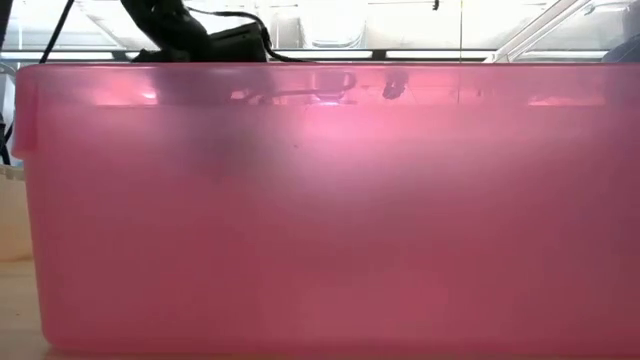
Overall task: Pick & Place Paint Supplies
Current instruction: Put the left pink scissors into the pink bin
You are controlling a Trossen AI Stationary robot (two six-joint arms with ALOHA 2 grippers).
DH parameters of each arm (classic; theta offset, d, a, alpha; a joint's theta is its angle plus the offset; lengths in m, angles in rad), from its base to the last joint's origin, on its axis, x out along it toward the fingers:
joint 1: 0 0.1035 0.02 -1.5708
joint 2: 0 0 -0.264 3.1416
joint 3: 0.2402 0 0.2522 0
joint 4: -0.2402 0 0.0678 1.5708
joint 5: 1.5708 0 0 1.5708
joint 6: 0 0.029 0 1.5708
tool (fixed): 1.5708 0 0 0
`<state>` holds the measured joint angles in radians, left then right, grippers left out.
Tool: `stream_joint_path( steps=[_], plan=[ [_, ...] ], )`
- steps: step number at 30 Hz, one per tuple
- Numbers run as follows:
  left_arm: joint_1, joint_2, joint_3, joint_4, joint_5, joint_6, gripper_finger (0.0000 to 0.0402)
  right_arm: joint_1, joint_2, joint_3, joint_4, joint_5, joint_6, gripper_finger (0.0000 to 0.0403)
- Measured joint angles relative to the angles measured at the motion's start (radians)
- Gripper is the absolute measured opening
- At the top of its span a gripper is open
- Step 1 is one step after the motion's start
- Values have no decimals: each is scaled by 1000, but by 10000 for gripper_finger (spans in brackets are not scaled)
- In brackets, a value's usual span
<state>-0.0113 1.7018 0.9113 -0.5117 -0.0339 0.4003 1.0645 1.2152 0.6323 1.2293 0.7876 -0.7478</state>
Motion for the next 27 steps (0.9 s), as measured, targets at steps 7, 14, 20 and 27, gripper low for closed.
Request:
stream_joint_path(
  steps=[7,14,20,27],
  plan=[
    [2,-1,-45,47,6,-13,129,0,0,0,0,0,-2,9],
    [3,-2,-52,72,27,-14,129,0,0,0,0,0,-3,9],
    [14,-1,-52,77,54,-14,123,0,0,0,0,0,-3,9],
    [46,0,-52,76,101,-14,77,0,0,0,0,0,0,9]
  ],
)
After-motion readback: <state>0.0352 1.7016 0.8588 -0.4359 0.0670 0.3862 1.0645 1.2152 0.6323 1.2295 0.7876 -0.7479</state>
